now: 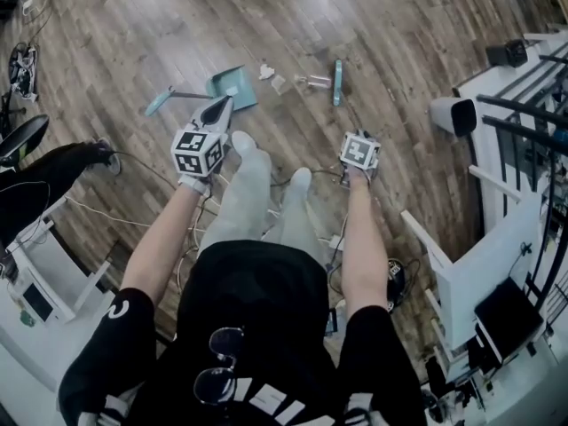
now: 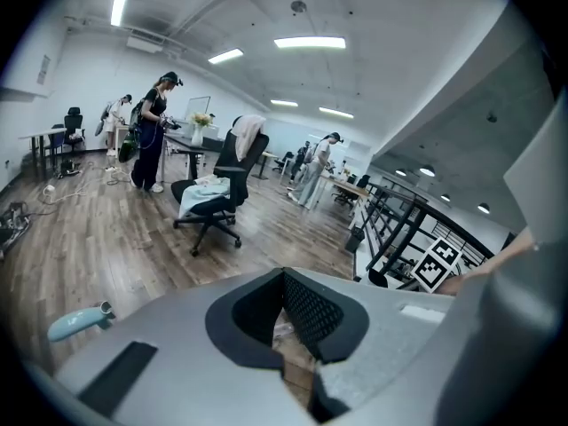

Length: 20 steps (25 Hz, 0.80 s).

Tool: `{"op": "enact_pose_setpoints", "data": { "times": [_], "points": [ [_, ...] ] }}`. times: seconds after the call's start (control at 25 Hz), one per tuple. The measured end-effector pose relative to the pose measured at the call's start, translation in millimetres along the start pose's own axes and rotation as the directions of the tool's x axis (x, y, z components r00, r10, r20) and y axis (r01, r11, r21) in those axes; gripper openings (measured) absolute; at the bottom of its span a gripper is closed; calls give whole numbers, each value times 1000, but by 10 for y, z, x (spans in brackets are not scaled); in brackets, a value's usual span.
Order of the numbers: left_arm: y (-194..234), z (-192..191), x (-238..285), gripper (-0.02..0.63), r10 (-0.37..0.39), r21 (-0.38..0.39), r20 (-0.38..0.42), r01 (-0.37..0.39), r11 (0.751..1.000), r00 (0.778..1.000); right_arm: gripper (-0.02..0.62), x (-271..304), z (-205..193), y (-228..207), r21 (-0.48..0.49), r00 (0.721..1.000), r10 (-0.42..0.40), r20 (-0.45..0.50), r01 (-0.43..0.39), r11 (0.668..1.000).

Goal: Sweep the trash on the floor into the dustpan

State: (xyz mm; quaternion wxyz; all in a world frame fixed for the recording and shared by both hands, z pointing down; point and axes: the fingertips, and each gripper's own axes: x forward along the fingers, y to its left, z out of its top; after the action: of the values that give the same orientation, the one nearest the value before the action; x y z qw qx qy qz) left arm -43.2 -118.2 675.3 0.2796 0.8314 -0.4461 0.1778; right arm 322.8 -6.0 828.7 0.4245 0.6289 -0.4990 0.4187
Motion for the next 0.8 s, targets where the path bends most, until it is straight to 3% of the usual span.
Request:
{"op": "enact_pose_setpoints", "data": {
  "times": [0.44, 0.8],
  "points": [
    [566, 2, -195, -2, 50, -48, 10, -50, 998, 999, 83, 62, 104, 737, -136, 1000, 26, -13, -28, 990],
    [1260, -91, -568, -2, 144, -125, 35, -138, 983, 989, 83, 38, 273, 1770, -256, 994, 108, -17, -109, 960]
  ]
}}
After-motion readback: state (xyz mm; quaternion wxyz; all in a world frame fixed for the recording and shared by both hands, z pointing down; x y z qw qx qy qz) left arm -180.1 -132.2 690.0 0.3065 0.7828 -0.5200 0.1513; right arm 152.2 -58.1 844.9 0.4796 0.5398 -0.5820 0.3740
